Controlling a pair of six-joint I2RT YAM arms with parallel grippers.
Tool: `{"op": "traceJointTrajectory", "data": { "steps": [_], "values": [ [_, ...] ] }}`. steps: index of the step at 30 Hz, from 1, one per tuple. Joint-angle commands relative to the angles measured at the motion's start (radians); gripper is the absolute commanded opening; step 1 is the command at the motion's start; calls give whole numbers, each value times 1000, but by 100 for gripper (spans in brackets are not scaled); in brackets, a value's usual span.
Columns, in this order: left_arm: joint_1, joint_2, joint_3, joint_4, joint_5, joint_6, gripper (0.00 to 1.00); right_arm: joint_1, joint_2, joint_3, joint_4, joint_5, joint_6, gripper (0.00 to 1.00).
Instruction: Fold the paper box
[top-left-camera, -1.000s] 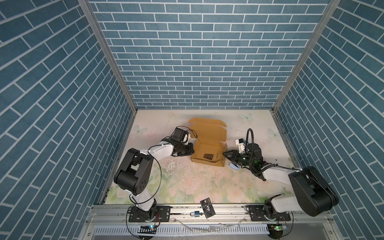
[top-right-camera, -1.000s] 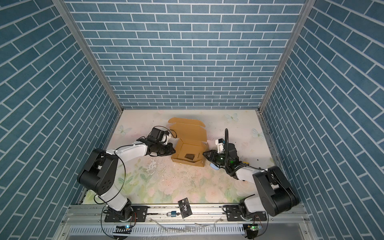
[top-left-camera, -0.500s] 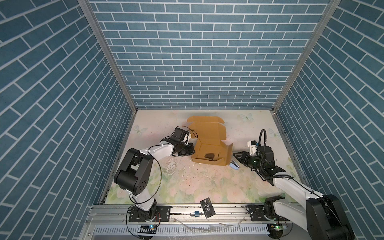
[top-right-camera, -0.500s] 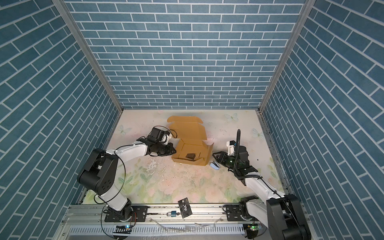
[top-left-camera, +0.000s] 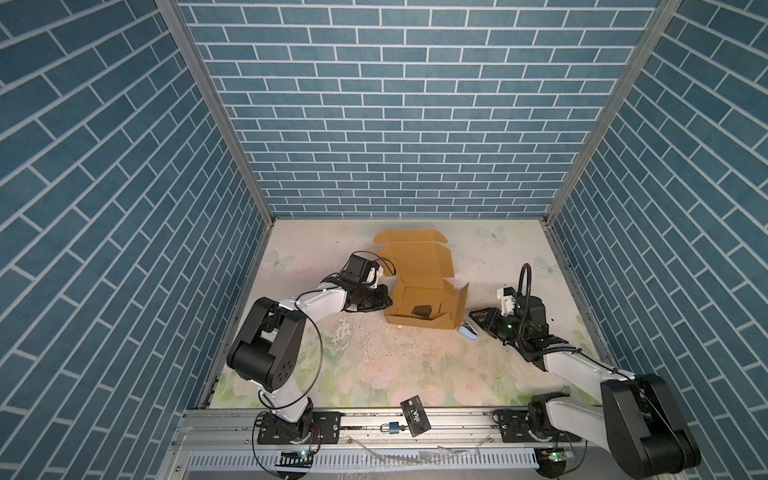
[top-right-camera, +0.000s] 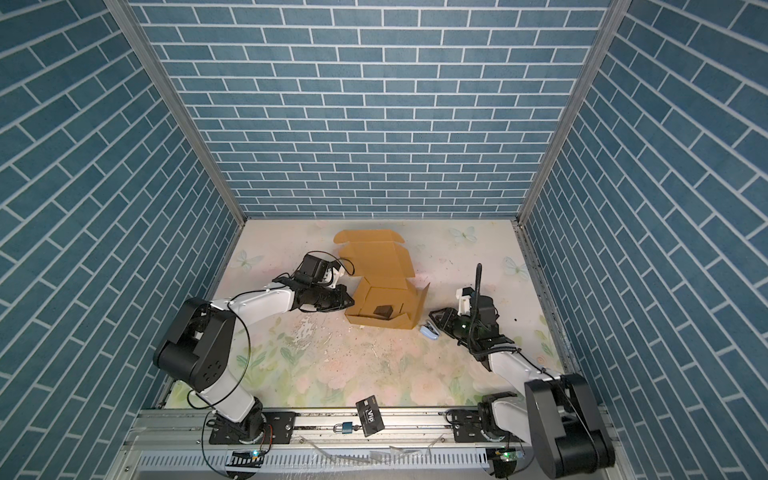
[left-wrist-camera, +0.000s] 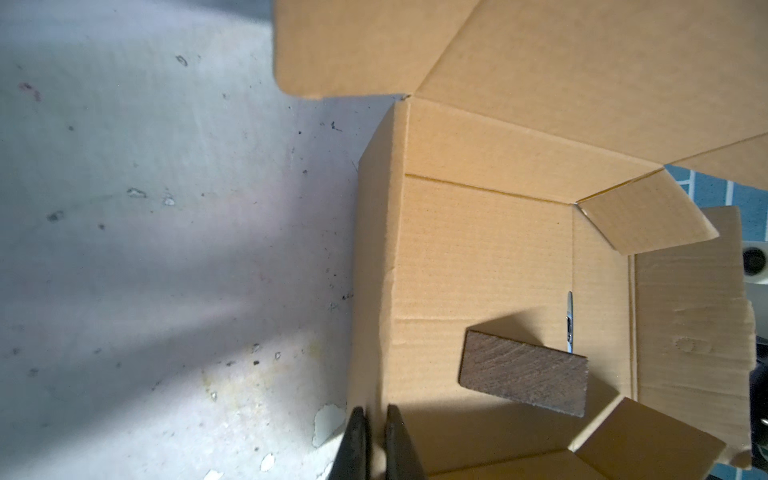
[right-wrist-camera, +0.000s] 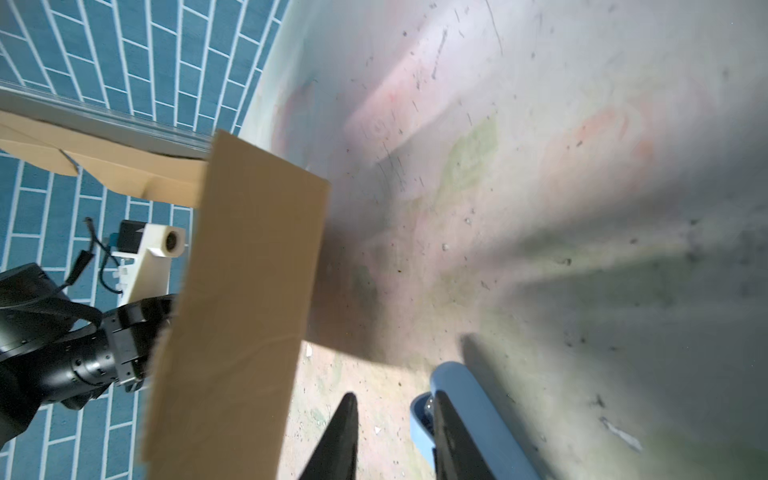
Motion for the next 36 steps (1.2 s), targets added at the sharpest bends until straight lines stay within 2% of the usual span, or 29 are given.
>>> {"op": "traceJointTrajectory", "data": {
  "steps": [1, 7, 13, 19, 23, 28, 33, 36],
  "values": [
    [2, -18, 9, 27, 43, -8, 12, 52, 65, 18, 162, -29, 55, 32],
    [2, -12, 10, 3, 9, 14, 12, 93, 115, 42, 297, -62, 130, 32],
    [-5, 4, 4, 13, 6, 13, 12, 118, 80, 64, 232, -62, 110, 32],
    [-23, 20, 17, 7, 7, 28, 12, 153, 111, 71, 298, -70, 130, 32],
    [-23, 11, 23, -15, -10, 30, 12, 151, 81, 62, 283, -70, 131, 32],
    [-23, 7, 18, -13, -25, 37, 12, 110, -8, 44, 121, -63, 55, 32],
    [-24, 11, 18, -5, -13, 28, 12, 82, -123, -3, 91, -57, 47, 33],
    [-23, 21, 30, -22, -16, 28, 12, 84, -103, 5, 101, -69, 54, 34]
  ]
}}
